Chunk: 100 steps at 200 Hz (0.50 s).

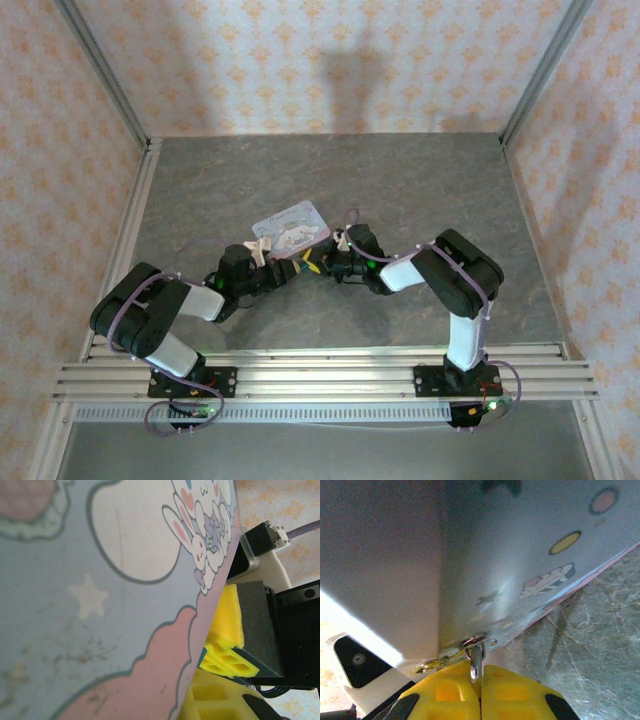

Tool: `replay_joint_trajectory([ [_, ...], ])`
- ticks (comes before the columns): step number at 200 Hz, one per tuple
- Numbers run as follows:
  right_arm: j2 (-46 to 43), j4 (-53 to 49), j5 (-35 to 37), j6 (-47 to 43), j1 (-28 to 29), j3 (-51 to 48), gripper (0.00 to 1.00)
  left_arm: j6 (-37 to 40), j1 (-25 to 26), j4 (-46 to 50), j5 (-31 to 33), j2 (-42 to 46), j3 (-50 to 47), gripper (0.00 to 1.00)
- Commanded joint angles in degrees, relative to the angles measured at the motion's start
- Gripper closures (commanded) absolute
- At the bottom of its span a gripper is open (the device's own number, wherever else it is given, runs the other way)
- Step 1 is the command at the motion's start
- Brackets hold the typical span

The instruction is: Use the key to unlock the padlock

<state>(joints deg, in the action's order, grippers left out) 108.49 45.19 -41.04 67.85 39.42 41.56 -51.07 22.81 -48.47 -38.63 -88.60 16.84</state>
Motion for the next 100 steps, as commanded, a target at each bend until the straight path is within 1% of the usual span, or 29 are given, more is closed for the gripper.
replay_joint_trajectory([
  [1, 0.50, 4.20, -0.92, 1.51, 0.97, -0.49, 1.00, -0.26, 0.02, -4.09, -2.50, 0.71, 2.23, 0.80],
  [14, 0.59, 5.23, -0.50, 2.34, 0.92, -0.60, 1.00, -0.62, 0.02, -5.01, -2.82, 0.24, 2.06, 0.81],
  [27, 0.55, 5.17, -0.37, 2.45, 0.92, -0.52, 1.00, -1.25, 0.05, -6.31, -3.09, -0.27, 2.06, 0.84],
  [42, 0.53, 4.70, -0.19, 2.45, 1.01, -0.52, 1.00, -1.41, 0.04, -6.72, -3.41, -0.52, 2.21, 0.89],
  [65, 0.49, 2.85, -0.14, 2.65, 1.01, -0.43, 1.00, 0.15, 0.04, -6.49, -3.64, 0.22, 2.49, 1.00],
  [100, 0.16, 2.42, -0.02, 4.80, 1.49, -0.19, 1.00, 4.07, 0.04, -3.53, -4.12, 3.06, 2.42, 1.00],
])
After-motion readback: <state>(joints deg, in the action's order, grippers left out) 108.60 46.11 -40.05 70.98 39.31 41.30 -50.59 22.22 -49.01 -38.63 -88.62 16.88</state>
